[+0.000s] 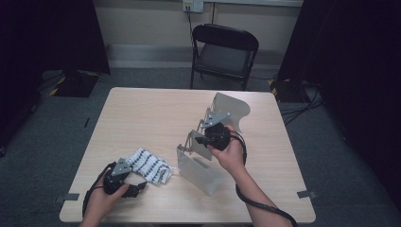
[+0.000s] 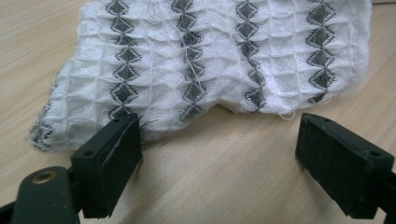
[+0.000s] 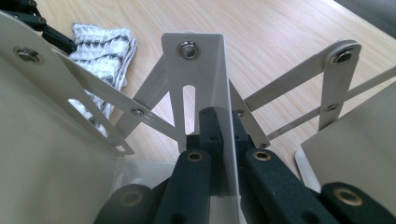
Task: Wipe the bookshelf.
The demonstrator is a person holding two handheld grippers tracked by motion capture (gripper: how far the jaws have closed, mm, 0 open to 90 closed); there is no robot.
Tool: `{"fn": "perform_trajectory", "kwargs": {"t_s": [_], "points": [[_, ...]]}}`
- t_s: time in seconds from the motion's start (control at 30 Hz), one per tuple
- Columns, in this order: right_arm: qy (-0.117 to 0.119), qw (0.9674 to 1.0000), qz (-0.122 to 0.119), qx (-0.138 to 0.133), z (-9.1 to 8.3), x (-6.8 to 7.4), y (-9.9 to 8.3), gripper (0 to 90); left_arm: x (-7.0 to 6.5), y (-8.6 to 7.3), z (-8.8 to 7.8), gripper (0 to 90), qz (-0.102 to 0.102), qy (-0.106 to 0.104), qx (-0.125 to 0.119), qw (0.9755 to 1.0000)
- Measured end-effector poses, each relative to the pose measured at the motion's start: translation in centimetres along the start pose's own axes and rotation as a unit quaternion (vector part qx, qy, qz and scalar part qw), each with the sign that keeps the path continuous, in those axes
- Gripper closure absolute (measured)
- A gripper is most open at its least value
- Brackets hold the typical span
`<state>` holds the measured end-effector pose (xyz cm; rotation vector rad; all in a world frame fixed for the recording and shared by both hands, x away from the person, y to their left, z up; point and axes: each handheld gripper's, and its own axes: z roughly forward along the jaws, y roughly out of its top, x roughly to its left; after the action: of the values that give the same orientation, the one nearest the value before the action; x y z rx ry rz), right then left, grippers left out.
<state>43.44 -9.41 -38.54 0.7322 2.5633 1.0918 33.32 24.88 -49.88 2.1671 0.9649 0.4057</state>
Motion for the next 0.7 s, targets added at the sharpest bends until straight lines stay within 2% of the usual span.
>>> {"fn": "perform_trajectory", "kwargs": {"t_s": [0.1, 0.3, 0.5, 0.63, 0.7], "points": [[0.002, 1.0, -0.01, 0.001, -0.2, 0.0, 0.1, 89.6, 0.0, 0.0, 0.0, 13.9, 0.002, -0.001, 0.0, 1.0], [0.008, 0.9993, -0.032, -0.015, -0.1, 0.3, 1.0, 89.5, 0.0, 0.0, 0.1, 13.0, 0.0, 0.0, -0.002, 1.0], [0.034, 0.9977, -0.052, -0.026, -0.1, 1.3, 1.9, 89.6, 0.1, 0.0, 0.1, 13.0, 0.001, -0.001, -0.002, 1.0], [0.043, 0.9969, -0.06, -0.027, -0.3, 1.8, 1.6, 89.6, 0.0, 0.0, 0.1, 13.0, 0.0, -0.002, -0.003, 1.0], [0.047, 0.9967, -0.063, -0.021, -0.7, 2.0, 0.7, 89.6, 0.0, 0.0, 0.1, 12.9, 0.0, 0.0, -0.002, 1.0]]}}
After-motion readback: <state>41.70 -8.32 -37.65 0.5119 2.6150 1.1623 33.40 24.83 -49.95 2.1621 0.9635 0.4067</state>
